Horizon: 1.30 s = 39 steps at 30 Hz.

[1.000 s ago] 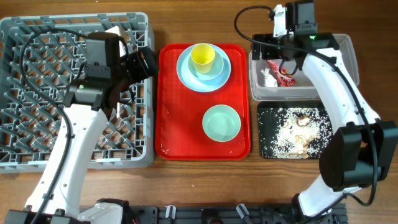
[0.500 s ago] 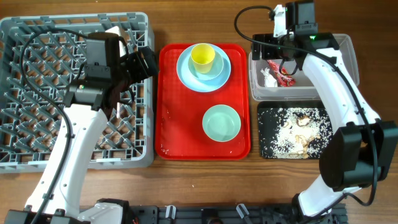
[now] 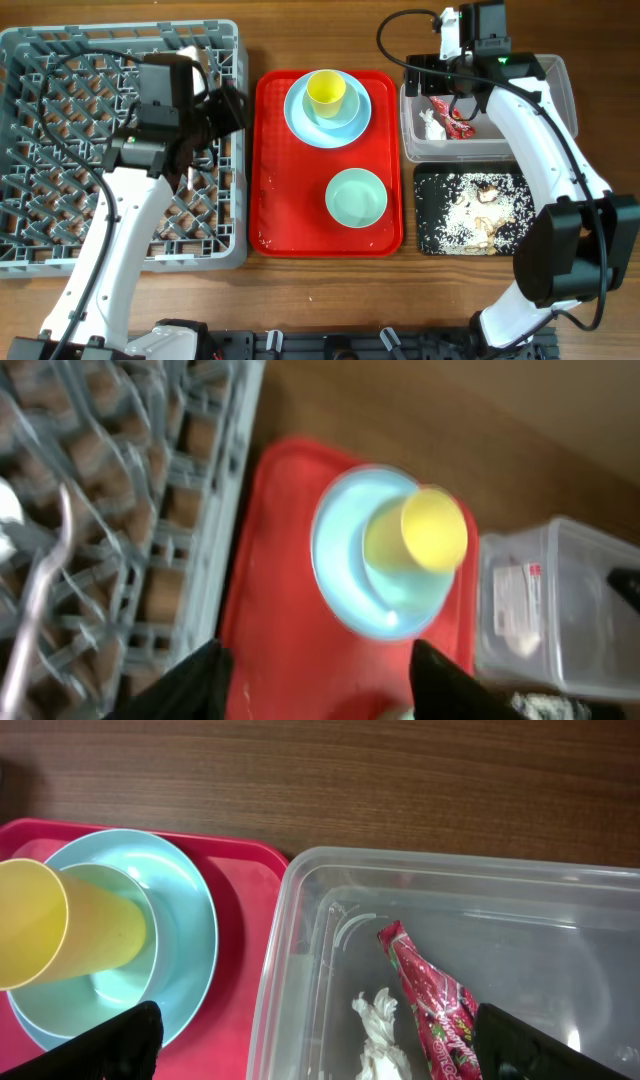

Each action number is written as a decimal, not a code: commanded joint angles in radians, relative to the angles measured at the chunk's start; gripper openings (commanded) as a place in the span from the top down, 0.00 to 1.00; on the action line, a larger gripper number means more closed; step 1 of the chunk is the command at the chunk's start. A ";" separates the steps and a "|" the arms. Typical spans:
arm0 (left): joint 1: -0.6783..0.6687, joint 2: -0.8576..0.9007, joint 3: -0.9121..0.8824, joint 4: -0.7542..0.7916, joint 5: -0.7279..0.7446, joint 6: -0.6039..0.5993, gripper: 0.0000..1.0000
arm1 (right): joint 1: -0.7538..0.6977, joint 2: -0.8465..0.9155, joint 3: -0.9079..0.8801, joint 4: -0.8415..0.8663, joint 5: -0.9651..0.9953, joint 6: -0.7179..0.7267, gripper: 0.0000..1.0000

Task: Sort waste into correct bins and load items into the dishwasher rack
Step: 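Reach the left gripper to the green bowl and grasp its rim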

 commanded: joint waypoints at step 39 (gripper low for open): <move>-0.536 0.458 -0.014 -0.096 -0.714 -0.188 0.43 | 0.003 0.007 0.004 0.001 0.009 0.009 0.00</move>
